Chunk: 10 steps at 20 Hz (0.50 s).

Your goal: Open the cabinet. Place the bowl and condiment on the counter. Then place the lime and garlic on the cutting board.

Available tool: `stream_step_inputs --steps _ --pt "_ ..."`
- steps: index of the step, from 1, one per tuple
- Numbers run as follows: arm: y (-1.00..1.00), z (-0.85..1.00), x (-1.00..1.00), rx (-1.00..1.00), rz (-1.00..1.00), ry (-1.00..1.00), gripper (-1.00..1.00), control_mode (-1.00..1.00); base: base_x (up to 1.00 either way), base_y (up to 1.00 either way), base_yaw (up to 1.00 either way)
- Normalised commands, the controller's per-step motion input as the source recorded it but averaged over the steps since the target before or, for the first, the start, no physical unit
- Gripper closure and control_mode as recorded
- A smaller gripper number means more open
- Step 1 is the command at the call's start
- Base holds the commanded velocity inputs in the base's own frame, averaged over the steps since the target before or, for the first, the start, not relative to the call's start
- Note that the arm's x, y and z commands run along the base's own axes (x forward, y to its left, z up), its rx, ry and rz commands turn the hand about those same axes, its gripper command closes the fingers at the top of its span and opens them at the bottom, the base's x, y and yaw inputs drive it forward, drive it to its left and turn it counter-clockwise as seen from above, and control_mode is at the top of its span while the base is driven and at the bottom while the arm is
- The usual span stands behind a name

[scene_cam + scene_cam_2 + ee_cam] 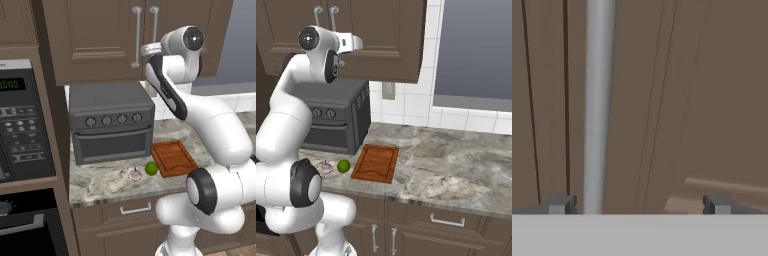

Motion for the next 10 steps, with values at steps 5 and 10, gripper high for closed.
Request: stream_step_inputs --steps 5,10 --pt "0.00 -0.13 0.53 -0.02 0.00 -0.03 -1.00 -1.00 0.00 0.00 0.00" --pt "0.00 -0.14 0.53 -0.02 0.00 -0.01 -1.00 -1.00 0.00 0.00 0.00"
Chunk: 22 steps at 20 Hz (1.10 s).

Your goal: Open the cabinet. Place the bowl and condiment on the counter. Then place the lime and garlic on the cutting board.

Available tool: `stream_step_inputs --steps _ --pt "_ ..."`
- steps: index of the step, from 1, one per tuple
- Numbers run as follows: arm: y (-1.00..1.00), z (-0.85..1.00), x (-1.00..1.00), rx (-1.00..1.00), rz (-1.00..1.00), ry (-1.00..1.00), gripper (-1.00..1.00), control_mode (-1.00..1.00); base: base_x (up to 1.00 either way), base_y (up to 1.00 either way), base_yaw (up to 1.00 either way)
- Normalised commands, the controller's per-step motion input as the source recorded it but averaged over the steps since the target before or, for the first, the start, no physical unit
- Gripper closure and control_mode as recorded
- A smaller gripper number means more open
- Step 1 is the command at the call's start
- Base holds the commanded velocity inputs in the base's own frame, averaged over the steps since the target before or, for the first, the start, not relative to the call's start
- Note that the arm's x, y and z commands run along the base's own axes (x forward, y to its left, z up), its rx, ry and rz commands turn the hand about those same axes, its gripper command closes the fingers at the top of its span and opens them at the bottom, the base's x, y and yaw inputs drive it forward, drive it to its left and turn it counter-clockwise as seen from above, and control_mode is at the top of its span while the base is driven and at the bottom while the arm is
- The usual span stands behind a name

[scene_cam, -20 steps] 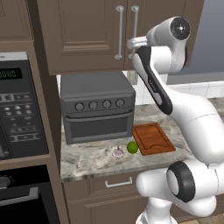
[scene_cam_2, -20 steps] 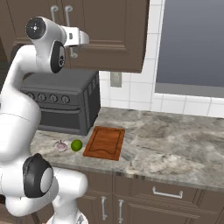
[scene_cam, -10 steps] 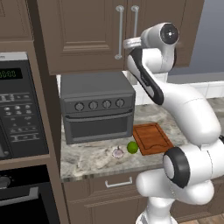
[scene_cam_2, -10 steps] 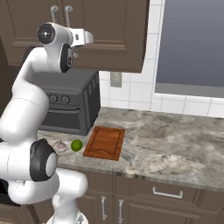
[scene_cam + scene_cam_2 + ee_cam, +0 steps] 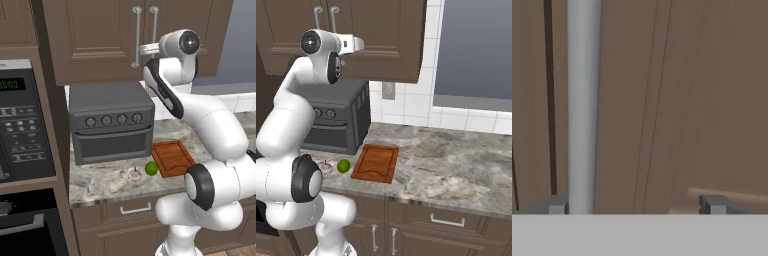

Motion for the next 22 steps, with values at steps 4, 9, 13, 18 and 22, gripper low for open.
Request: stream_step_inputs --steps 4,9,13,18,22 --pt "0.01 -0.10 0.48 -0.03 -0.01 -0.01 1.00 -1.00 0.00 0.00 0.00" --pt "-0.23 0.00 0.06 0.00 -0.10 -0.02 1.00 -1.00 0.00 0.00 0.00" --pt "-0.57 0.07 -0.05 0.00 -0.10 -0.03 1.00 -1.00 0.00 0.00 0.00" --pt "-0.84 0.28 -0.34 0.03 -0.04 -0.10 1.00 -1.00 0.00 0.00 0.00" --pt "-0.88 0.41 -0.49 0.06 -0.02 -0.17 1.00 -1.00 0.00 0.00 0.00"
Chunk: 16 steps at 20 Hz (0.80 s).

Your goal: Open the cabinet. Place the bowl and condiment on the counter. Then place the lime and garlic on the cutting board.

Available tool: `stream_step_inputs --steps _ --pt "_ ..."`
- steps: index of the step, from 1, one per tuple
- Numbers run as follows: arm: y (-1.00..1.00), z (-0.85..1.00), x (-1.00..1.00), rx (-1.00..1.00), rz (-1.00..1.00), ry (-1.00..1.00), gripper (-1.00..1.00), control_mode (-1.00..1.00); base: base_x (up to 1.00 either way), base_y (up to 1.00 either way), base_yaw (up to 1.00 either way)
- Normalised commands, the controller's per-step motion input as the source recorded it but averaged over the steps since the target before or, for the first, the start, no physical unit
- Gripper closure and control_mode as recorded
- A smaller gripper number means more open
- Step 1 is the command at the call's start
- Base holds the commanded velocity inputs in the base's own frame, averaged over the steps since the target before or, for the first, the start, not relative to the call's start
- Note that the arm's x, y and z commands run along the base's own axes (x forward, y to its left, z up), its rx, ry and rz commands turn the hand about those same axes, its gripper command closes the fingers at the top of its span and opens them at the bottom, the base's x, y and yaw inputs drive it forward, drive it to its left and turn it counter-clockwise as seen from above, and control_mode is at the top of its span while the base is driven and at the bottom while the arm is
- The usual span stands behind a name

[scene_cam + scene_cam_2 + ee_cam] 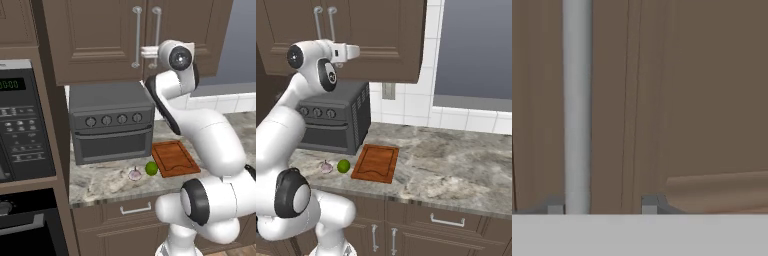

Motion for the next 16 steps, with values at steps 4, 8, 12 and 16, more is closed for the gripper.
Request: stream_step_inputs --steps 4,8,12,16 --pt "-0.84 0.46 -0.50 0.08 -0.02 -0.17 1.00 -1.00 0.00 0.00 0.00" --pt "-0.82 0.62 -0.53 0.10 -0.02 -0.19 1.00 -1.00 0.00 0.00 0.00" --pt "-0.85 0.67 -0.58 0.11 -0.04 -0.16 1.00 -1.00 0.00 0.00 0.00" --pt "-0.95 0.75 -0.70 0.11 -0.07 -0.11 1.00 -1.00 0.00 0.00 0.00"
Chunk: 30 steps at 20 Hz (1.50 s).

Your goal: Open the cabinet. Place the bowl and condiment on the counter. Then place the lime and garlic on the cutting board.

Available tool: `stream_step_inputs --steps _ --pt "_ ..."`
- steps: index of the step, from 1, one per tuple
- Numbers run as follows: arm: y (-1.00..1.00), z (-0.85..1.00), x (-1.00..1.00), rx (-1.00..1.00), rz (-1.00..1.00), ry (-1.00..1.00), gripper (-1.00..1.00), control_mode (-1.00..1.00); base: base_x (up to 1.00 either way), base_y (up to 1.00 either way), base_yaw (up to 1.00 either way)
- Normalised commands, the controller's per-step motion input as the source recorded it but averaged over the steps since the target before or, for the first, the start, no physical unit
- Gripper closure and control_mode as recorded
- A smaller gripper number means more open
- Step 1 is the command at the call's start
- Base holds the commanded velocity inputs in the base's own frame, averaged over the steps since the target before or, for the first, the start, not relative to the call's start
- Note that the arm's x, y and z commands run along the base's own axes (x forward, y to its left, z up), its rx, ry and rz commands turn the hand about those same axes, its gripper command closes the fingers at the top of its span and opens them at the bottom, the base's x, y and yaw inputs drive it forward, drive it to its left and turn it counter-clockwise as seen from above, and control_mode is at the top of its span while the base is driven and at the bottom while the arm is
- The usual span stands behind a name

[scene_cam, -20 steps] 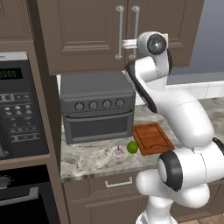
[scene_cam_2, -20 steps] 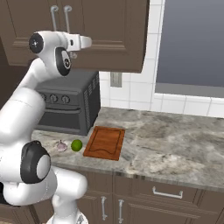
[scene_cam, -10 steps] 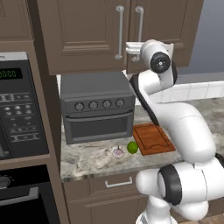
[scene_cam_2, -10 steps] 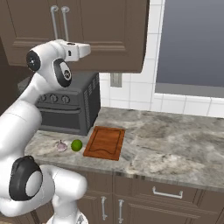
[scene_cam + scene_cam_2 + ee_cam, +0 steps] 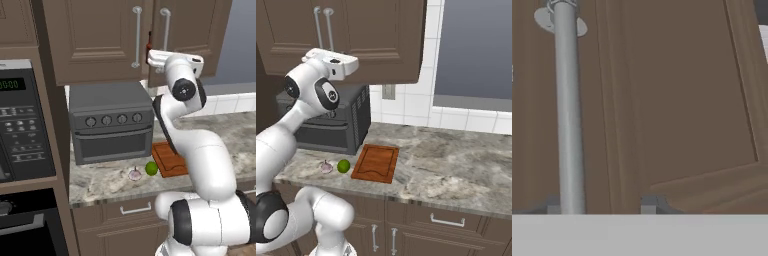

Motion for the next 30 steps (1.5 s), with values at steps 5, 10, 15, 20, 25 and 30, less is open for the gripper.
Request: stream_step_inputs --steps 5,10,15,20,25,30 --pt "-1.00 0.73 -0.75 0.12 -0.07 -0.09 1.00 -1.00 0.00 0.00 0.00" --pt "-1.00 0.67 -0.82 0.11 -0.01 -0.08 1.00 -1.00 0.00 0.00 0.00" --pt "-1.00 0.37 -0.88 0.10 0.06 -0.05 1.00 -1.00 0.00 0.00 0.00" --pt "-1.00 0.17 -0.78 0.11 0.06 0.00 1.00 -1.00 0.00 0.00 0.00" --pt "-1.00 0.10 -0.67 0.10 0.03 0.05 1.00 -1.00 0.00 0.00 0.00" --pt "-1.00 0.00 -0.47 0.05 0.01 0.13 1.00 -1.00 0.00 0.00 0.00"
